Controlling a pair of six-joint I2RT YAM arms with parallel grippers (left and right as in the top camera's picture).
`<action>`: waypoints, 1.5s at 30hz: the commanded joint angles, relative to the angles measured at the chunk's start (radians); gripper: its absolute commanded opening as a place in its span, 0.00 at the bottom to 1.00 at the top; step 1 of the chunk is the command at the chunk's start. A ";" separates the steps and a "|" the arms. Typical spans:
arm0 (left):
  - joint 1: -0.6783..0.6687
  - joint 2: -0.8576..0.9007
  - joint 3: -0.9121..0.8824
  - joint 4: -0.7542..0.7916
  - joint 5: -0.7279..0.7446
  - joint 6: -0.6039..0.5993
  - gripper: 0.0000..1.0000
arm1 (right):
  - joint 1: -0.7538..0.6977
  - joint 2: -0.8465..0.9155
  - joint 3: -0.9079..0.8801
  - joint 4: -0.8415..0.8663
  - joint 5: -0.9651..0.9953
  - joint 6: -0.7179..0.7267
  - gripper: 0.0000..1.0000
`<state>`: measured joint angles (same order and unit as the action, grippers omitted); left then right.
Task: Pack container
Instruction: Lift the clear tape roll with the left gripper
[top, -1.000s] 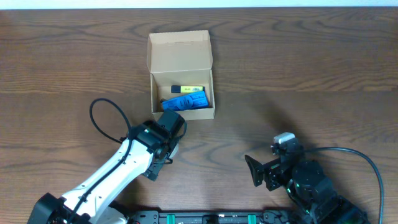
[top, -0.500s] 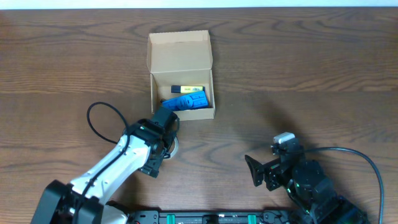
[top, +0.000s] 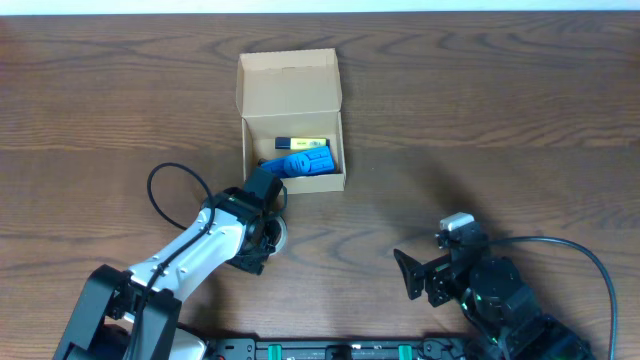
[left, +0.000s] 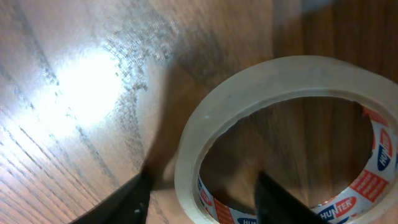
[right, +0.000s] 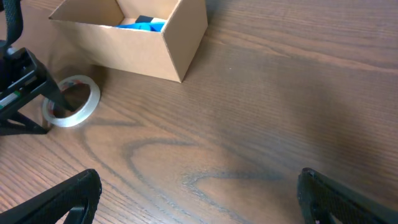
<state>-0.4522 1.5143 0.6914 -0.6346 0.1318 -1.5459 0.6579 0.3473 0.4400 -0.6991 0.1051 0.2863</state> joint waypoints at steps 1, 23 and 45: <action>0.007 0.016 -0.007 -0.005 0.016 0.006 0.44 | -0.005 -0.005 -0.003 -0.002 0.003 0.016 0.99; 0.007 -0.050 -0.007 -0.042 0.035 0.036 0.11 | -0.005 -0.005 -0.003 -0.002 0.003 0.016 0.99; 0.035 -0.462 0.303 -0.401 -0.232 0.283 0.10 | -0.005 -0.005 -0.003 -0.002 0.003 0.016 0.99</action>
<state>-0.4404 1.0348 0.8993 -1.0271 -0.0067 -1.4002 0.6579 0.3473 0.4400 -0.6994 0.1051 0.2863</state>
